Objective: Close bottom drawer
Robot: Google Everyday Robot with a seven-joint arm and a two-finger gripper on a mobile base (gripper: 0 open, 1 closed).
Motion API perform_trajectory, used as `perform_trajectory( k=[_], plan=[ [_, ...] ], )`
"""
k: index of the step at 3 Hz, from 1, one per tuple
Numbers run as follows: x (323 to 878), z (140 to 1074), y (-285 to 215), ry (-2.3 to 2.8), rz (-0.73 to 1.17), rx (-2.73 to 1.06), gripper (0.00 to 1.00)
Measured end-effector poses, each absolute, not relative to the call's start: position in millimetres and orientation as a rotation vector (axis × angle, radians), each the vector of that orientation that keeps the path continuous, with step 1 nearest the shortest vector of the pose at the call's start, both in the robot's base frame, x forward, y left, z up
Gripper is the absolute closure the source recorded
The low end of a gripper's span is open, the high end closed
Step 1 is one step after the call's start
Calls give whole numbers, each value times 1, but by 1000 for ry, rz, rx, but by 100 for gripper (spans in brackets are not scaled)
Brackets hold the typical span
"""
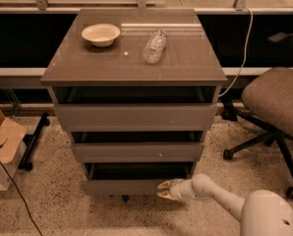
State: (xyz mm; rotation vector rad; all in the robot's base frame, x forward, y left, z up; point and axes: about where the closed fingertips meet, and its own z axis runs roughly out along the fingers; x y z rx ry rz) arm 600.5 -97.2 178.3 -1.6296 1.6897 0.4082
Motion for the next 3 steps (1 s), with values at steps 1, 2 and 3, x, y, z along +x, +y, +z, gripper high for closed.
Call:
perform_trajectory(
  k=[1,2,3],
  plan=[
    [599,177,-95,1689,413,-1631,4],
    [599,177,-94,1688,415,-1631,0],
    [599,177,-94,1688,415,-1631,0]
  ],
)
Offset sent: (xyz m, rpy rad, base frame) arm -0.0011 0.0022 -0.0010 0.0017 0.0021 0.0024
